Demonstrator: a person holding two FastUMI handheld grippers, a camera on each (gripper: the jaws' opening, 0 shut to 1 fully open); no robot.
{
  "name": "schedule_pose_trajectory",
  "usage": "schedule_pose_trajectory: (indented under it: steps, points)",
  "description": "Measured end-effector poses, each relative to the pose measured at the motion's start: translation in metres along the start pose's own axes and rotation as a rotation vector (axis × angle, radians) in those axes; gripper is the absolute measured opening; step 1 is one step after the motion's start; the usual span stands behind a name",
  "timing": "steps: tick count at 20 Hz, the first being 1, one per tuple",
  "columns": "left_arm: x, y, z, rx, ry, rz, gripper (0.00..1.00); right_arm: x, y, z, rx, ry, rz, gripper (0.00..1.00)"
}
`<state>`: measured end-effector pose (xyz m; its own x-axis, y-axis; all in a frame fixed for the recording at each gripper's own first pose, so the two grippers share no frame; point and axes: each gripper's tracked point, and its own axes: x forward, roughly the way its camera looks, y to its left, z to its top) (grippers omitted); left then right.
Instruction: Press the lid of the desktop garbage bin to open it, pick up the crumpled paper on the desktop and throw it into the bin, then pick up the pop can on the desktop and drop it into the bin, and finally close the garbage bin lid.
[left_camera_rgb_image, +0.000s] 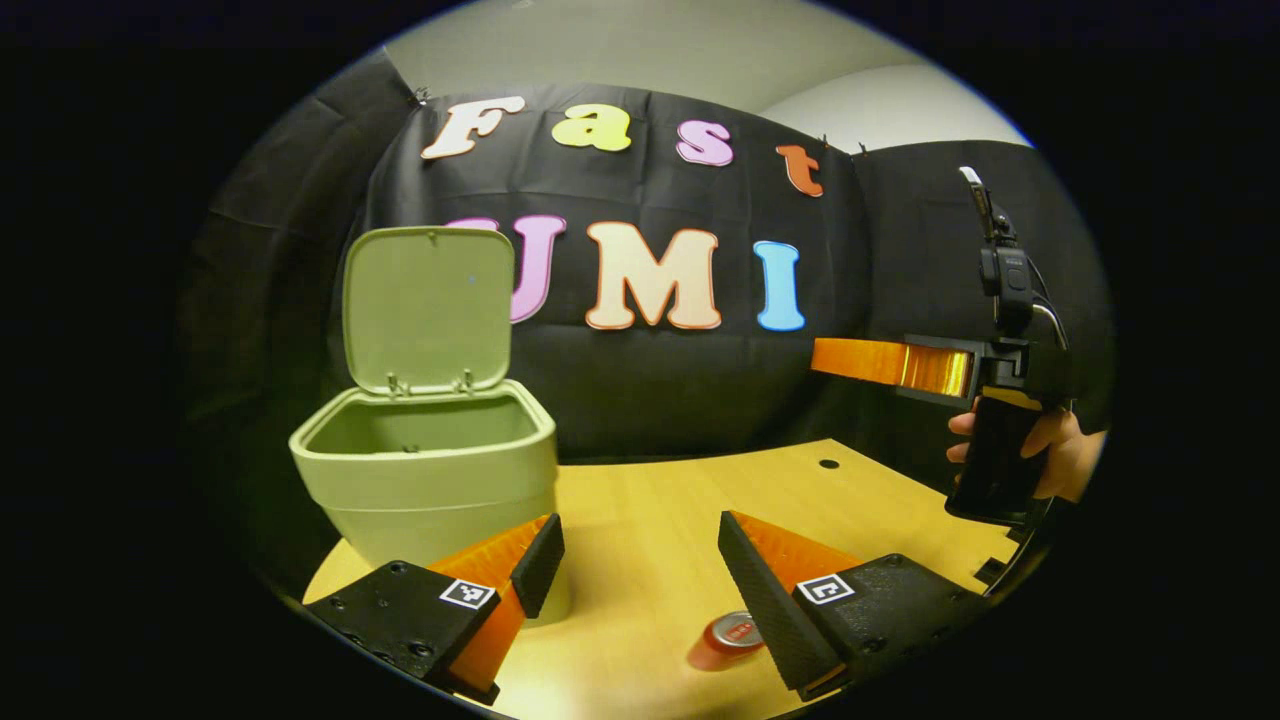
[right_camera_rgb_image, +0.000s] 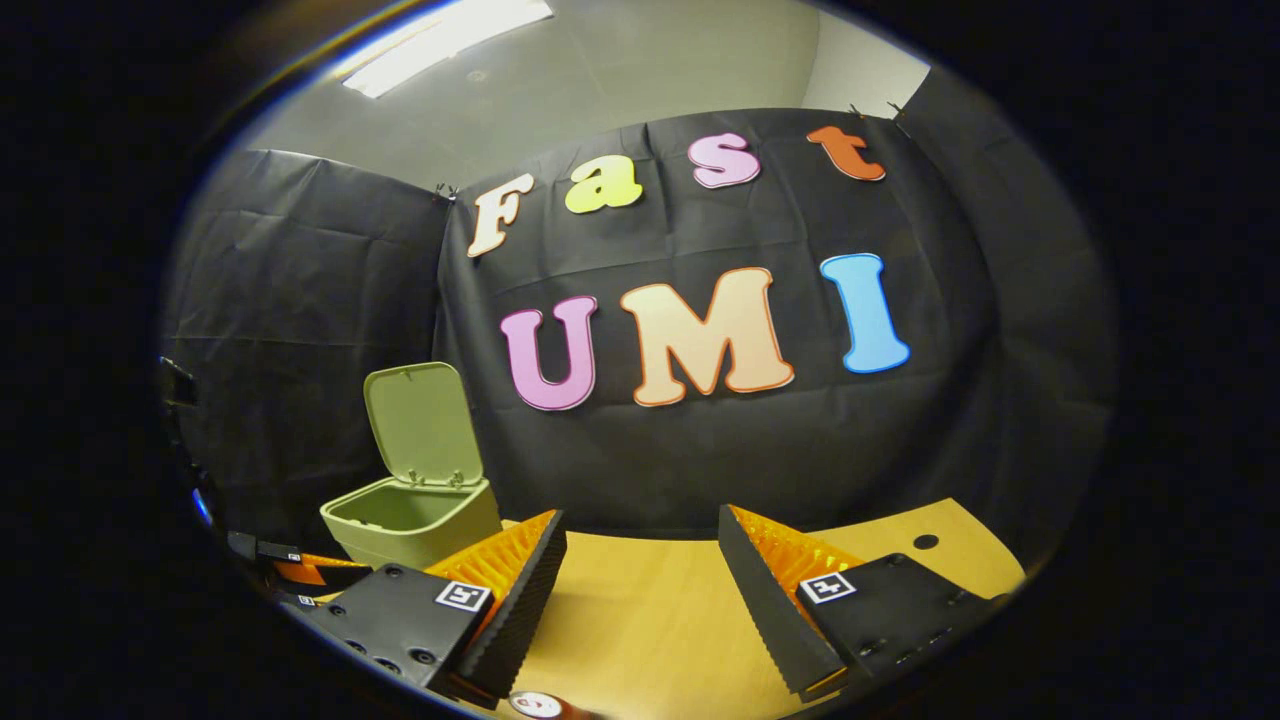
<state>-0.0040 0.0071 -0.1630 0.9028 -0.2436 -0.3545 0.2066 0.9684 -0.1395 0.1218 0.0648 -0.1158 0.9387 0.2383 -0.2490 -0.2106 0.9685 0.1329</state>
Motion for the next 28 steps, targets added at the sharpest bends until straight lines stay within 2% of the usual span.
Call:
schedule_pose_trajectory:
  steps: [2, 3, 4, 7, 12, 17, 18, 19, 20, 25, 28]
  points:
    - [0.013, -0.026, -0.029, -0.010, 0.075, -0.037, 0.93, -0.017, -0.037, -0.016, 0.017, 0.046, -0.046, 0.96]
    - [0.016, -0.032, -0.042, -0.016, 0.103, -0.045, 0.94, -0.022, -0.048, -0.023, 0.026, 0.066, -0.059, 0.92]
    - [0.018, -0.038, -0.056, -0.018, 0.136, -0.056, 0.93, -0.027, -0.058, -0.031, 0.036, 0.086, -0.073, 0.96]
    - [0.019, -0.058, -0.098, -0.017, 0.229, -0.096, 0.91, -0.044, -0.083, -0.054, 0.052, 0.145, -0.111, 0.96]
    - [0.024, -0.067, -0.154, -0.042, 0.341, -0.094, 0.92, -0.062, -0.107, -0.076, 0.062, 0.205, -0.132, 0.96]
    - [0.029, -0.066, -0.189, -0.049, 0.395, -0.083, 0.93, -0.071, -0.115, -0.090, 0.040, 0.255, -0.137, 0.96]
    - [0.029, -0.064, -0.189, -0.043, 0.388, -0.074, 0.93, -0.073, -0.116, -0.093, 0.027, 0.260, -0.140, 0.96]
    - [0.033, -0.063, -0.186, -0.039, 0.382, -0.073, 0.75, -0.075, -0.118, -0.094, 0.014, 0.262, -0.143, 0.92]
    - [0.034, -0.062, -0.183, -0.036, 0.379, -0.068, 0.75, -0.078, -0.118, -0.097, 0.008, 0.265, -0.145, 0.96]
    - [0.045, -0.055, -0.116, -0.053, 0.265, -0.069, 0.74, -0.088, -0.108, -0.118, 0.028, 0.291, -0.123, 0.96]
    - [0.056, -0.045, -0.067, -0.019, 0.187, -0.064, 0.73, -0.088, -0.100, -0.130, 0.047, 0.299, -0.105, 0.96]
